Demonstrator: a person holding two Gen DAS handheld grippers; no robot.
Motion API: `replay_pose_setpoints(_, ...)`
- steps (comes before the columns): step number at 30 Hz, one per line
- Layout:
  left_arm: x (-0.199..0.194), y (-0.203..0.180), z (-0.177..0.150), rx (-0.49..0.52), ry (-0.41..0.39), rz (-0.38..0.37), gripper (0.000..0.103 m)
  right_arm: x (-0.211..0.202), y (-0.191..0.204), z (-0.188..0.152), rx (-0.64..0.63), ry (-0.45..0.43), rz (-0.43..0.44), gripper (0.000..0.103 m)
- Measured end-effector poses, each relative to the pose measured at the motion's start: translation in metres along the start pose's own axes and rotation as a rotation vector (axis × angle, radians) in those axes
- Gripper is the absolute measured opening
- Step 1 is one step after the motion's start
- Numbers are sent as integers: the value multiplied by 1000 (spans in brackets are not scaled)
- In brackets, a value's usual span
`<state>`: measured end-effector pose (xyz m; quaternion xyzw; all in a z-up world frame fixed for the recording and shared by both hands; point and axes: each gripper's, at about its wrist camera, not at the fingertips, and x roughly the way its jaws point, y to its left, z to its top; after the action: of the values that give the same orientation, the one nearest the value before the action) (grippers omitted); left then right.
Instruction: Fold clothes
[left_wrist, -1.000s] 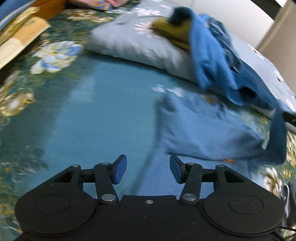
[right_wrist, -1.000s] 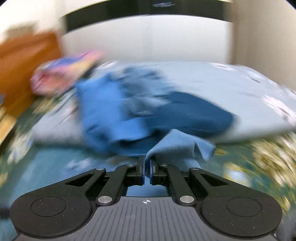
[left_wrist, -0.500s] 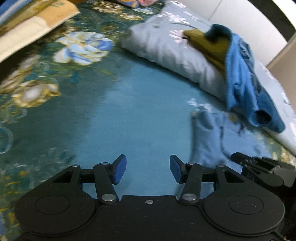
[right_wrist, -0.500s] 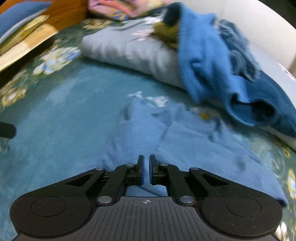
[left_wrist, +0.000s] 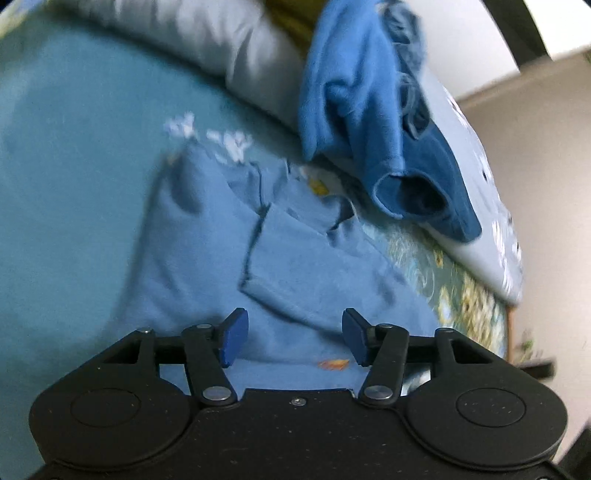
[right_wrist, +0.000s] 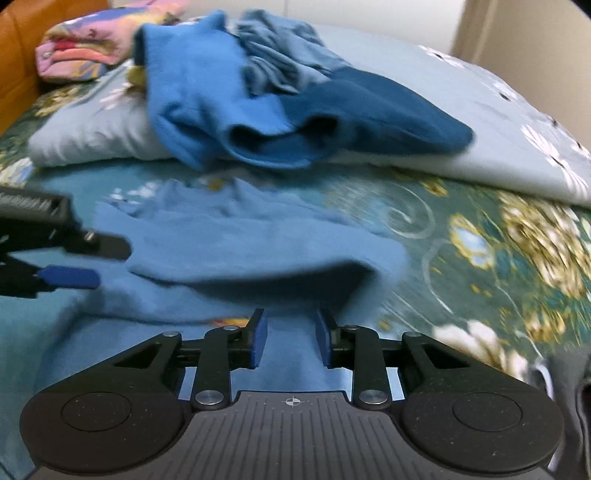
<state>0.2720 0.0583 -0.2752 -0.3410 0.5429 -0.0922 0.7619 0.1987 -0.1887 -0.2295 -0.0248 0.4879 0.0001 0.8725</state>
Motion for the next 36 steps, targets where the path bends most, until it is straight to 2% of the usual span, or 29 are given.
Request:
replay_pose_setpoints(3,22,9,-2,-156,3,0,49,3,-20,-5,55,16,3,33)
replay_pose_setpoints(5,32,20,-3,-262,-14,-8,41,4,-32,-7,86,20,16,33)
replay_pose_setpoints(6,33,24,-4,-302,-30,-19,41,5,-38,-7,97,21,21,33)
replay_pose_setpoints(9,39,24,-2,-351,-54,-13,41,8,-49,-7,105,23,24,33)
replay_pose_setpoints(10,40,23,-1,-358,-61,-7,37,10,-53,-7,109,26,24,33)
replay_pose_setpoints(12,41,17,1,-355,-83,20,21,13,-60,-8,118,30,25,33)
replay_pose_setpoints(13,41,14,2,-349,-94,32,0,15,-64,-8,126,33,25,33)
replay_pose_setpoints(15,41,9,3,-320,-113,42,0,17,-71,-9,142,39,28,33)
replay_pose_setpoints(17,35,5,4,-298,-133,6,0,19,-76,-9,154,43,29,33)
replay_pose_setpoints(20,5,3,9,-223,-198,-40,0,22,-82,-9,161,43,21,33)
replay_pose_setpoints(23,-24,8,6,-116,-246,-11,0,25,-87,-6,171,42,21,33)
replay_pose_setpoints(25,-31,20,0,-95,-231,44,0,28,-88,-5,174,45,25,33)
replay_pose_setpoints(28,-25,42,-11,-103,-194,113,0,34,-86,-4,176,55,33,33)
replay_pose_setpoints(31,-14,46,-17,-61,-176,172,0,37,-83,-4,181,69,48,33)
replay_pose_setpoints(36,-21,53,-21,-48,-179,163,0,35,-67,-6,93,71,91,39)
